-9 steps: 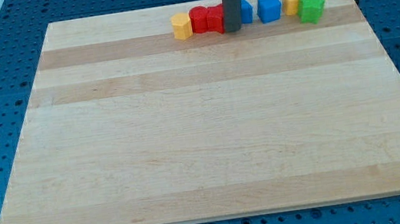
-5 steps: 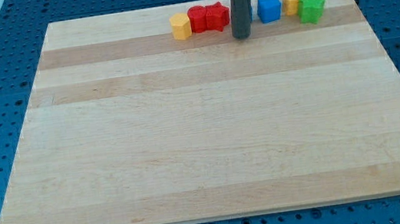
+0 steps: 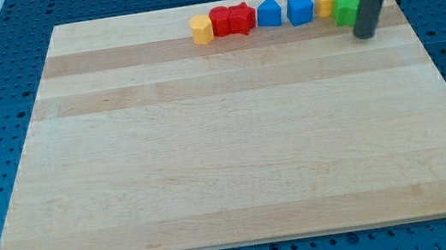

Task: Move your arm towards the green star

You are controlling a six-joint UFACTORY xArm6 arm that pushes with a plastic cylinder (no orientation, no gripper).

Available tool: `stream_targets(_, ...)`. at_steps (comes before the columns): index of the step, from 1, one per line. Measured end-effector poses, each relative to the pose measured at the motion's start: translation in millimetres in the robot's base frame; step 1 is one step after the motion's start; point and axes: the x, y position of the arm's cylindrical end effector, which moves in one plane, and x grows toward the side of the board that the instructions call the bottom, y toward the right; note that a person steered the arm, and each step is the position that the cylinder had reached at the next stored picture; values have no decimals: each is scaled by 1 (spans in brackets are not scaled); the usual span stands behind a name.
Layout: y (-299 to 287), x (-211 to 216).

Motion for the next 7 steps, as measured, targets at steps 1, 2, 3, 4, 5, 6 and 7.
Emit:
stream_targets(1, -14, 0)
stream_targets(2, -14, 0)
stream_targets(3, 30, 2)
stream_targets(4, 67, -1)
stream_targets(5, 20, 2)
stream_targets(6, -44, 15)
stream_targets(7, -70, 16)
